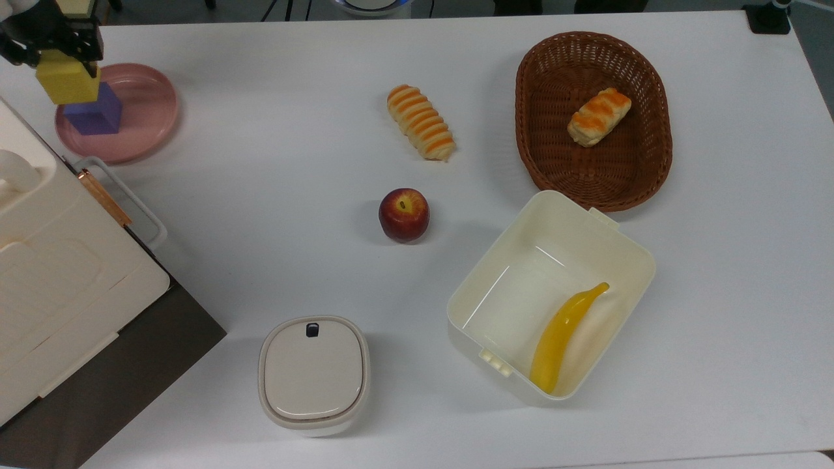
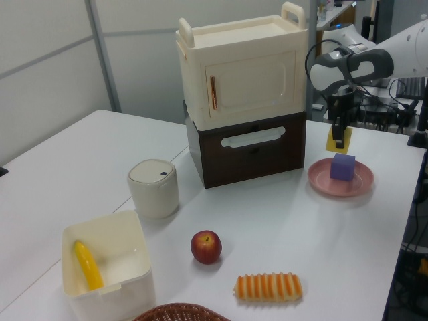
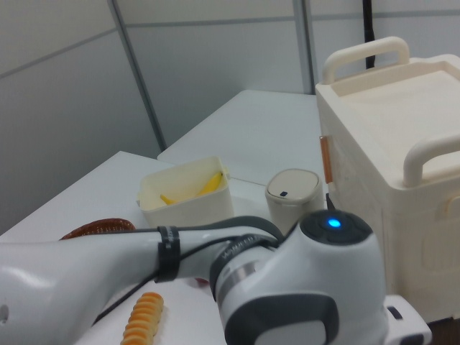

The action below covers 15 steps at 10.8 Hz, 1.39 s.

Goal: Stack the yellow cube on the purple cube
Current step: 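Carry the yellow cube over the purple cube on the pink plate, then lower the yellow cube onto the purple cube and open the gripper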

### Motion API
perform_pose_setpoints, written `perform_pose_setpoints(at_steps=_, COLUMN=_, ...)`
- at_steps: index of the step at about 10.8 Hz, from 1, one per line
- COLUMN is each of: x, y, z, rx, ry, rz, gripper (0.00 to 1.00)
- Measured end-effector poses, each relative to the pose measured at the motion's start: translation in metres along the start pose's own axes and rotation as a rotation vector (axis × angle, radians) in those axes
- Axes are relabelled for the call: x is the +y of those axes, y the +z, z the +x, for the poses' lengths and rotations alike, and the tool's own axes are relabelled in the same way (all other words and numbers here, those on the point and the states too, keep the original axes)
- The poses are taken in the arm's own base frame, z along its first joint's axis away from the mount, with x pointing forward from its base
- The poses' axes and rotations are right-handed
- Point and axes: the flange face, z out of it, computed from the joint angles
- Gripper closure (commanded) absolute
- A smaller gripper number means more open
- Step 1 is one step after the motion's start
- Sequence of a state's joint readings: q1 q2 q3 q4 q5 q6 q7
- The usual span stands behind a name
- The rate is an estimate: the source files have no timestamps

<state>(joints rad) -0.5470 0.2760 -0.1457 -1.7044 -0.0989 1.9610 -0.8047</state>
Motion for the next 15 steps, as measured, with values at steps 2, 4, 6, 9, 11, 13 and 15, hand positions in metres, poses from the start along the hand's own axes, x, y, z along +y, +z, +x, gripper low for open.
perform_pose_setpoints(at_steps=2, x=0.018, y=0.01, z=-0.017, rx=-0.011, ry=-0.029, rz=0.011, gripper=0.65)
perform_pose_setpoints(at_steps=4, x=0.031, y=0.017, z=-0.033, rx=-0.013, ry=-0.043, rz=0.022, gripper=0.64)
perform_pose_setpoints(at_steps=6, x=0.03, y=0.026, z=-0.03, rx=-0.002, ry=-0.037, rz=0.048, gripper=0.64)
perform_pose_setpoints(at_steps=9, x=0.021, y=0.038, z=-0.016, rx=0.005, ry=-0.034, rz=0.08, gripper=0.61)
perform_pose_setpoints(at_steps=11, x=0.018, y=0.041, z=-0.011, rx=0.016, ry=0.008, rz=0.097, gripper=0.15)
perform_pose_setpoints(at_steps=13, x=0.017, y=0.04, z=-0.01, rx=0.027, ry=0.027, rz=0.105, gripper=0.0)
perform_pose_setpoints(at_steps=15, x=0.018, y=0.039, z=-0.01, rx=0.029, ry=0.03, rz=0.104, gripper=0.0)
